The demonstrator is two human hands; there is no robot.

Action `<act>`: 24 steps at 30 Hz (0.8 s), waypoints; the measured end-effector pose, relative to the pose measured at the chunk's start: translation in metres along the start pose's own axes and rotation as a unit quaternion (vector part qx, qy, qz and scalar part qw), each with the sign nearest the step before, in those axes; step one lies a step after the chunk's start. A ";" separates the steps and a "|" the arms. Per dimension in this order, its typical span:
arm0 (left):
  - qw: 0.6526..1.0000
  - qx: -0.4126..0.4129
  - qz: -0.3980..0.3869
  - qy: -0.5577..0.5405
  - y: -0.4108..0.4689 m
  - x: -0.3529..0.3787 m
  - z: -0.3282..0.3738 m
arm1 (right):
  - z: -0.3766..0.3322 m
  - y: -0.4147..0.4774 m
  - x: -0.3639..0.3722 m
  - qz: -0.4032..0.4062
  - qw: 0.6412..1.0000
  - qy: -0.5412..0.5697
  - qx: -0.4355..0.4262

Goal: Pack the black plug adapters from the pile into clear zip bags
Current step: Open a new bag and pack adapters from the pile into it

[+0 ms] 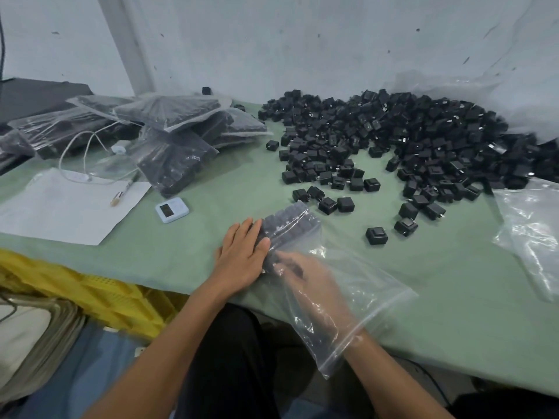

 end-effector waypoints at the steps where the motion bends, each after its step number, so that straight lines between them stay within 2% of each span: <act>1: 1.000 0.002 -0.001 0.006 0.000 0.001 0.001 | -0.002 0.000 0.000 0.001 1.000 -0.007 0.002; 5: 1.000 0.002 -0.001 0.015 -0.001 0.003 0.002 | -0.006 -0.002 0.000 0.006 0.999 0.049 0.010; 9: 1.000 0.000 0.003 0.022 -0.001 0.003 0.003 | -0.008 0.003 -0.004 -0.038 0.999 -0.023 0.032; 11: 1.000 -0.006 0.006 0.022 0.000 0.003 0.001 | -0.009 -0.013 -0.010 -0.106 0.994 0.005 0.039; 14: 1.000 -0.012 0.013 0.020 0.002 0.005 -0.002 | -0.023 -0.077 -0.047 -0.244 0.968 0.048 -0.039; 16: 0.999 -0.013 0.025 0.016 0.003 0.006 -0.002 | -0.033 -0.095 -0.096 -0.266 0.958 0.107 -0.007; 17: 0.999 -0.013 0.031 0.016 0.005 0.006 -0.001 | -0.037 -0.099 -0.121 -0.266 0.954 0.139 0.014; 18: 0.999 -0.014 0.034 0.017 0.006 0.006 -0.001 | -0.035 -0.096 -0.144 -0.234 0.957 0.165 0.039; 20: 0.999 -0.017 0.036 0.018 0.008 0.007 -0.002 | -0.017 -0.068 -0.185 -0.102 0.983 0.141 0.055; 22: 0.999 -0.016 0.034 0.017 0.008 0.007 -0.002 | 0.006 -0.026 -0.203 0.000 0.999 0.016 0.045; 24: 0.999 -0.015 0.034 0.014 0.007 0.006 -0.002 | 0.037 0.015 -0.192 -0.018 0.989 -0.130 0.061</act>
Point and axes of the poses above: each hand's wrist, its own y-axis towards the middle knuckle, its own x-axis out of the palm, z = x × y, the point moved 6 cm from there along y, towards the middle knuckle, and after that the axes turned 8 degrees about -x, right-handed, at the moved point
